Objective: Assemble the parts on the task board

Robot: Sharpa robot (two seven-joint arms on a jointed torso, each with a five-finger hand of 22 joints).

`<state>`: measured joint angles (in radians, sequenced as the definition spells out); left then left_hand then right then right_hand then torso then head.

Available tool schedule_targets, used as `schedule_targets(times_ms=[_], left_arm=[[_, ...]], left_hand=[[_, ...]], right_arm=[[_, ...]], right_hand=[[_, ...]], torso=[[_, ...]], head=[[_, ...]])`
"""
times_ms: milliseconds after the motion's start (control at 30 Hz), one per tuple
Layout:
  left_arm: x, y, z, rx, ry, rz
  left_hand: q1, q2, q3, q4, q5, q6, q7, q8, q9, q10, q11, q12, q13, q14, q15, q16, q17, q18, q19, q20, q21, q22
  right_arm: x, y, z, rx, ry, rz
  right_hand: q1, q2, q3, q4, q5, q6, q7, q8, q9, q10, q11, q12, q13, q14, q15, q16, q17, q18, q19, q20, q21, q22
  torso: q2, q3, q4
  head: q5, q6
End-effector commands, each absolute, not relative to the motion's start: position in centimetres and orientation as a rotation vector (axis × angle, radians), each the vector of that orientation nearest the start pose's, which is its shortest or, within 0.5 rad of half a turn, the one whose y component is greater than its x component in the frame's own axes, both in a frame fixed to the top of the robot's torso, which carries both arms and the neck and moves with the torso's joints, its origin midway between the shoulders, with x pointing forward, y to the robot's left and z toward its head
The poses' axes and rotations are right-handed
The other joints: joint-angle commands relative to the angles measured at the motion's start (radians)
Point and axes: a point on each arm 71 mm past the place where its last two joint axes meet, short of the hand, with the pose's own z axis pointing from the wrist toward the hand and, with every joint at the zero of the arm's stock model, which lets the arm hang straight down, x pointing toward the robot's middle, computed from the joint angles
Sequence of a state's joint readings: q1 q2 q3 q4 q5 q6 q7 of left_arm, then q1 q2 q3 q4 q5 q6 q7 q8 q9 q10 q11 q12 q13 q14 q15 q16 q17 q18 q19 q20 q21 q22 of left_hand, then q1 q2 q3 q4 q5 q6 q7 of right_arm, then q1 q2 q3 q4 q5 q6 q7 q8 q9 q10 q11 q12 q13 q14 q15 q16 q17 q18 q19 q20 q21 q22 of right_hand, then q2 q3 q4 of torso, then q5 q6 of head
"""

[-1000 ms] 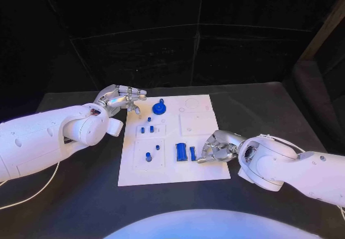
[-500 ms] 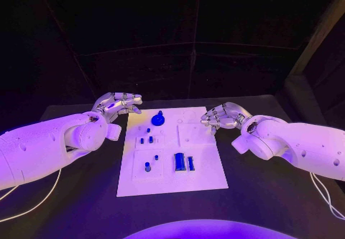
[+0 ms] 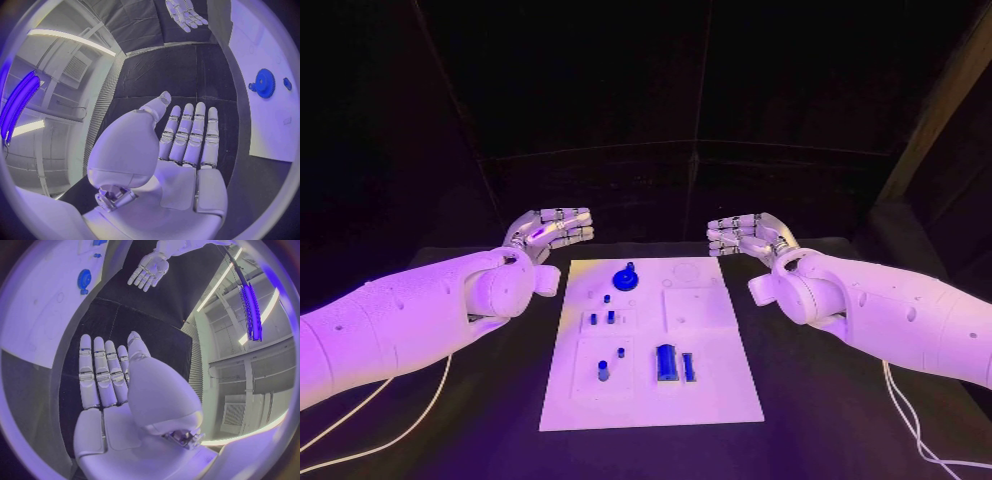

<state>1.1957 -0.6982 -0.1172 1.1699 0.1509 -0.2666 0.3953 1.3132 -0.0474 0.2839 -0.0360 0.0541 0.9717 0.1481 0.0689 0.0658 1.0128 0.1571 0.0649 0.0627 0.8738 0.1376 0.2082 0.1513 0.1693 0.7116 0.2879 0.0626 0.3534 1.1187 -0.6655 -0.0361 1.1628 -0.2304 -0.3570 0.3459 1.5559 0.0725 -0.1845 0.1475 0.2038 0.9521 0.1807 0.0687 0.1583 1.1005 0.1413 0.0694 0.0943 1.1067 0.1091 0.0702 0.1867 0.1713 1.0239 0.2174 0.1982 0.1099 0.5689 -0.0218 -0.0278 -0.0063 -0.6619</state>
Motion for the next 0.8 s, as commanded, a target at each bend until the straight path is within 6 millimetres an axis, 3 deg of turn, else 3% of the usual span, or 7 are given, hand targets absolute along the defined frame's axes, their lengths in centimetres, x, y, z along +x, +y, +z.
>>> schedule_targets(times_ms=[33,133,333,367,433,567,800], left_arm=[[53.8,24.9,-23.0,-1.313,1.355,-1.367],[53.6,24.7,-23.0,-1.311,1.352,-1.361],[52.4,23.6,-23.3,-1.299,1.334,-1.334],[52.1,23.4,-23.3,-1.295,1.330,-1.328],[51.4,22.8,-23.4,-1.286,1.318,-1.313],[49.6,21.4,-23.3,-1.262,1.286,-1.280],[47.0,19.7,-22.7,-1.222,1.236,-1.240]], left_hand=[[-0.394,0.047,-0.089,0.036,-0.054,-0.293,-0.046,-0.069,-0.066,-0.305,-0.048,-0.065,-0.063,-0.262,-0.041,-0.066,-0.047,-0.051,-0.214,-0.087,-0.063,-0.109],[-0.483,0.047,-0.110,0.036,-0.054,-0.359,-0.058,-0.069,-0.066,-0.378,-0.058,-0.065,-0.063,-0.320,-0.053,-0.082,-0.059,-0.051,-0.265,-0.106,-0.063,-0.135],[-0.658,0.047,-0.146,0.036,-0.054,-0.487,-0.077,-0.069,-0.066,-0.511,-0.079,-0.065,-0.063,-0.436,-0.138,-0.109,-0.078,-0.067,-0.359,-0.144,-0.063,-0.180],[-0.683,0.047,-0.151,0.036,-0.054,-0.506,-0.148,-0.069,-0.066,-0.530,-0.082,-0.065,-0.063,-0.453,-0.138,-0.112,-0.081,-0.073,-0.372,-0.150,-0.063,-0.187],[-0.734,0.047,-0.162,0.036,-0.054,-0.544,-0.148,-0.069,-0.066,-0.569,-0.157,-0.065,-0.063,-0.487,-0.138,-0.120,-0.151,-0.078,-0.400,-0.161,-0.063,-0.201],[-0.817,0.047,-0.180,0.036,-0.054,-0.605,-0.148,-0.069,-0.066,-0.633,-0.157,-0.065,-0.063,-0.543,-0.138,-0.133,-0.151,-0.088,-0.444,-0.179,-0.063,-0.223],[-0.946,0.047,-0.206,0.036,-0.054,-0.700,-0.148,-0.069,-0.066,-0.731,-0.157,-0.065,-0.063,-0.629,-0.138,-0.208,-0.151,-0.169,-0.514,-0.207,-0.063,-0.256]], right_arm=[[53.3,-22.9,-24.1,0.997,1.471,1.228],[53.0,-22.7,-24.1,1.005,1.459,1.232],[51.7,-21.8,-23.8,1.050,1.396,1.245],[51.4,-21.6,-23.7,1.061,1.382,1.247],[50.5,-21.2,-23.5,1.087,1.348,1.250],[48.7,-20.3,-23.1,1.143,1.283,1.248],[46.5,-19.4,-22.5,1.201,1.225,1.232]], right_hand=[[-0.470,-0.072,0.057,-0.046,-0.061,-0.285,-0.053,-0.069,-0.050,-0.330,-0.042,-0.069,-0.094,-0.331,-0.032,-0.070,-0.060,-0.051,-0.304,-0.065,-0.062,-0.035],[-0.581,-0.072,0.069,-0.058,-0.074,-0.345,-0.066,-0.069,-0.062,-0.401,-0.051,-0.069,-0.094,-0.402,-0.109,-0.070,-0.075,-0.051,-0.371,-0.080,-0.077,-0.110],[-0.785,-0.072,0.091,-0.148,-0.102,-0.473,-0.089,-0.069,-0.082,-0.548,-0.070,-0.069,-0.094,-0.550,-0.109,-0.070,-0.098,-0.068,-0.508,-0.109,-0.102,-0.110],[-0.815,-0.072,0.095,-0.148,-0.105,-0.491,-0.093,-0.069,-0.085,-0.569,-0.141,-0.069,-0.094,-0.572,-0.109,-0.070,-0.102,-0.069,-0.528,-0.113,-0.107,-0.110],[-0.874,-0.072,0.104,-0.148,-0.114,-0.528,-0.100,-0.069,-0.158,-0.612,-0.141,-0.069,-0.094,-0.615,-0.109,-0.070,-0.109,-0.079,-0.568,-0.122,-0.114,-0.110],[-0.969,-0.072,0.185,-0.148,-0.126,-0.588,-0.181,-0.069,-0.158,-0.680,-0.141,-0.069,-0.094,-0.684,-0.109,-0.070,-0.187,-0.090,-0.632,-0.135,-0.126,-0.110],[-1.123,-0.072,0.185,-0.148,-0.204,-0.683,-0.181,-0.069,-0.158,-0.790,-0.141,-0.069,-0.094,-0.795,-0.109,-0.070,-0.187,-0.101,-0.734,-0.217,-0.198,-0.110]], torso=[[0.000,0.0002,0.0003],[-0.003,0.0029,0.0037],[-0.018,0.0162,0.0206],[-0.020,0.0179,0.0229],[-0.023,0.0206,0.0264],[-0.025,0.0218,0.0278],[-0.025,0.0218,0.0278]], head=[[0.000,0.001],[0.001,0.008],[0.005,0.046],[0.005,0.051],[0.006,0.059],[0.006,0.062],[0.006,0.062]])
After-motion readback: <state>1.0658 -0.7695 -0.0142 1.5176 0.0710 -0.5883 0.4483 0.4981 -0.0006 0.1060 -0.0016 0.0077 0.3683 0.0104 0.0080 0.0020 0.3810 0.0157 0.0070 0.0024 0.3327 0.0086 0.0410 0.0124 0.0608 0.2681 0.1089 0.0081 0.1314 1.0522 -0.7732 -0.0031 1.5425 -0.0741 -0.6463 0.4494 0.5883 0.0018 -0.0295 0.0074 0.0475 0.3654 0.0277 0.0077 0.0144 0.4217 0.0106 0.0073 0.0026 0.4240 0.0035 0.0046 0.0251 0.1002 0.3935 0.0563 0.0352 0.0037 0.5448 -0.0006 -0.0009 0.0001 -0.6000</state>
